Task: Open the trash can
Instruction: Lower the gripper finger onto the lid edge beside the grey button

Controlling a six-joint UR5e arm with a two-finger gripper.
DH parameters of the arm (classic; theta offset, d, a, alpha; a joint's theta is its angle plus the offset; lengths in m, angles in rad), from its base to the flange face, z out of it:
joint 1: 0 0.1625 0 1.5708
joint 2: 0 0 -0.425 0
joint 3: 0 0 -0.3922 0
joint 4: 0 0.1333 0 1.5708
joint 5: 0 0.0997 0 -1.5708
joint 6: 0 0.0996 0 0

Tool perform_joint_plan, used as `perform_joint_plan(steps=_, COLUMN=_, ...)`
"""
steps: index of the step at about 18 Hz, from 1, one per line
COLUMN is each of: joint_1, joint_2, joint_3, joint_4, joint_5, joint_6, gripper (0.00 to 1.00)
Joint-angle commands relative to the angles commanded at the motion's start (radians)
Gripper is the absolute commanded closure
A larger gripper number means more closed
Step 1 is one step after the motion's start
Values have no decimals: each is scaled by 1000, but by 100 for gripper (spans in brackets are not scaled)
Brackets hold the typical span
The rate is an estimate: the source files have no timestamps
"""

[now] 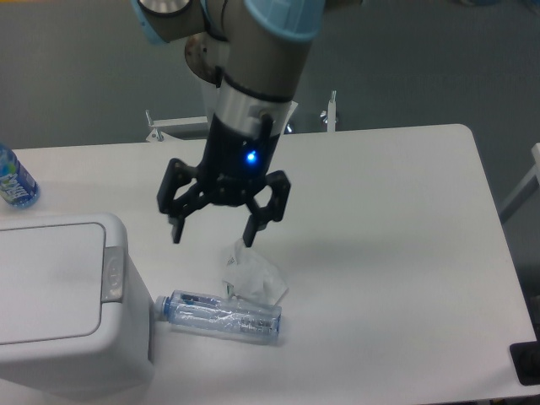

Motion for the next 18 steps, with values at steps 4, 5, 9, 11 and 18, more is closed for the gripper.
perform_joint_plan(steps=4, joint_1=-28, joint_2=-15, joint_3=0, joint_4=29, joint_5=2, joint_6=-3, gripper=0)
perform_joint_plan(steps=5, joint_1=-31, joint_2=-15, joint_3=-2, joint_4=29, joint_5=2, joint_6=-3, gripper=0)
perform_joint_plan(steps=9, joint_1=-49, joint_2=-29, joint_3=-5, joint_4=29, joint_5=3, joint_6=-9, gripper=0)
perform_joint_plan(steps=11, joint_1=-58, joint_2=-29, joint_3=-5, joint_4=31, joint_5=3, joint_6=-14, gripper=0)
perform_joint_plan(steps=18, joint_1=-66, joint_2=-37, joint_3=-6, joint_4=31, joint_5=3, joint_6=-14, gripper=0)
